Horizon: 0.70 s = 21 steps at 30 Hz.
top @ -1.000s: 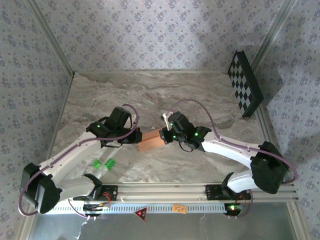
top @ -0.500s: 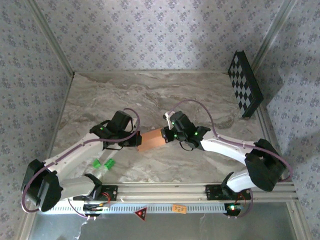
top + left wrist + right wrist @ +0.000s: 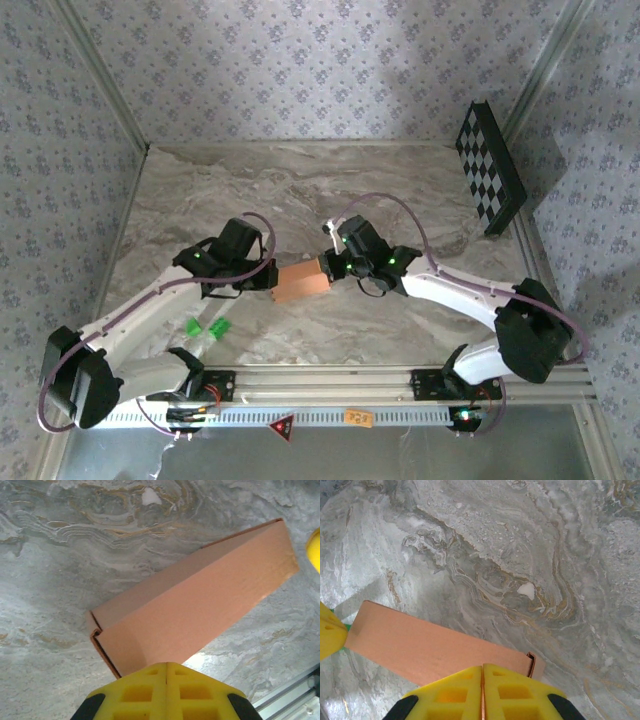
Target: Fold the paper box
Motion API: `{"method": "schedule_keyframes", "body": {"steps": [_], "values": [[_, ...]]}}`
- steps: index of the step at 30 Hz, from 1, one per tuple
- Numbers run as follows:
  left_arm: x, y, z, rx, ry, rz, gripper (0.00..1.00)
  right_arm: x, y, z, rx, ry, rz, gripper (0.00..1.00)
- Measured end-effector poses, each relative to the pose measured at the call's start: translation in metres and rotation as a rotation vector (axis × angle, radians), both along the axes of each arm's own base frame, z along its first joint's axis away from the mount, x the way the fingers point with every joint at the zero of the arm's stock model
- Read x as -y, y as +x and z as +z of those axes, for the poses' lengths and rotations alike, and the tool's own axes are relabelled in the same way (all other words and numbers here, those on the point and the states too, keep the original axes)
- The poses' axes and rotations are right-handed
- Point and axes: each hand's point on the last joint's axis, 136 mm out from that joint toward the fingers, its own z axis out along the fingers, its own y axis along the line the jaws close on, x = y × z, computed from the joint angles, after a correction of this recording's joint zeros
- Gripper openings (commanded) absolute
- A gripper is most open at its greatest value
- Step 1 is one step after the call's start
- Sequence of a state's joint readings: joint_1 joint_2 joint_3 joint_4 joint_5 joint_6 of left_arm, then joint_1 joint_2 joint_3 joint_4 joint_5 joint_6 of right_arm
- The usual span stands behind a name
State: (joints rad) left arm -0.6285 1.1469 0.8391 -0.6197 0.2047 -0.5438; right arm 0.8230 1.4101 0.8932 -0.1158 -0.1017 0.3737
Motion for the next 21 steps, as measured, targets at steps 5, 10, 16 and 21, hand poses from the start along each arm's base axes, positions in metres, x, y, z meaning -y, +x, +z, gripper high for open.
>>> {"method": "schedule_keyframes", "body": {"steps": [5,10,16,21], "values": [[-0.004,-0.002,-0.015,-0.01,0.012,0.012,0.02,0.002,-0.004,-0.018,-0.032,-0.005,0.007,0.09],[-0.004,-0.001,-0.011,0.001,-0.003,0.016,0.17,0.003,-0.003,-0.017,-0.041,0.008,-0.003,0.15],[-0.017,0.001,0.01,0.048,-0.014,0.089,0.61,0.007,0.0,-0.003,-0.094,0.025,-0.045,0.35],[-0.033,0.011,0.021,0.035,-0.071,0.235,0.66,0.018,0.013,0.014,-0.197,0.069,-0.113,0.47]]}}
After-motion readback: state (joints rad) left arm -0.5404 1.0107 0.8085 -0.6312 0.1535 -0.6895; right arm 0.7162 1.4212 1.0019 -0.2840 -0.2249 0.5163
